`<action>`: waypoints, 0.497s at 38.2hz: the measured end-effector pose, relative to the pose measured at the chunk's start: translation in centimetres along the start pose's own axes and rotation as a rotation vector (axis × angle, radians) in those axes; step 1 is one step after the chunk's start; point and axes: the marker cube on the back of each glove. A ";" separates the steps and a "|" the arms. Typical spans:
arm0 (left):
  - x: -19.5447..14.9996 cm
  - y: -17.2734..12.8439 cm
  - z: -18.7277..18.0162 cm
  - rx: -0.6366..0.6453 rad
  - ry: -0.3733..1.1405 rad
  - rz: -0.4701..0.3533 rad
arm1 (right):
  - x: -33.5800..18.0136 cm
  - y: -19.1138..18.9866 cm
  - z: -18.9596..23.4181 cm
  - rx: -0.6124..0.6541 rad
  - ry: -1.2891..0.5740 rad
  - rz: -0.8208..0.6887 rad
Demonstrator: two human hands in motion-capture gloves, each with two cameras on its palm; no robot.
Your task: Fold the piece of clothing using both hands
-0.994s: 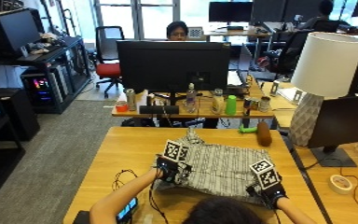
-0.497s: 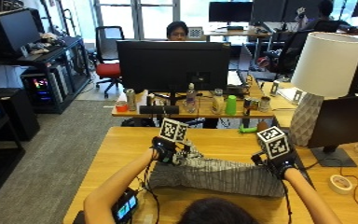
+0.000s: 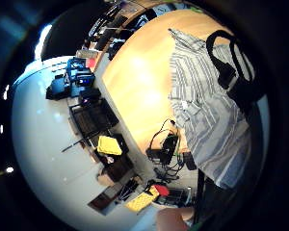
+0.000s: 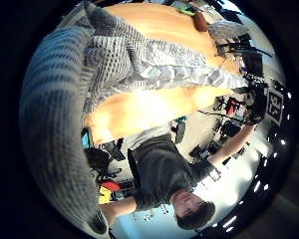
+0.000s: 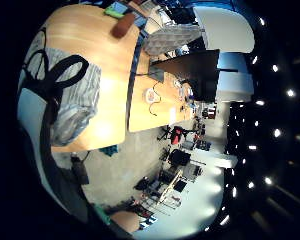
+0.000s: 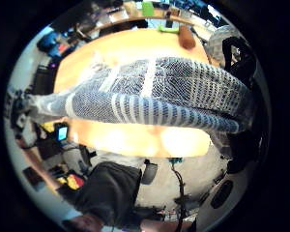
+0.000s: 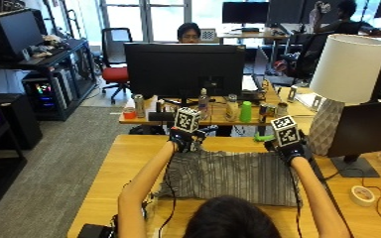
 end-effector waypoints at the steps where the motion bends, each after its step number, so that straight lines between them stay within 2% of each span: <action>1: -0.2 -0.7 0.1 0.002 0.008 -0.006 | 0.0 -0.6 0.2 -0.002 -0.008 0.005; 5: -1.1 -2.9 0.6 -0.018 0.042 -0.071 | 0.2 -2.5 0.9 -0.003 -0.049 0.017; 8: -1.2 -2.0 0.8 -0.096 0.070 -0.175 | 0.4 -3.9 1.6 0.005 -0.073 0.039; 12: -0.1 0.3 0.0 -0.011 0.092 -0.135 | 0.5 -5.6 2.2 0.033 -0.112 0.060; 19: -0.4 -1.1 0.5 0.042 0.085 -0.223 | 0.4 -8.4 3.1 0.081 -0.120 0.115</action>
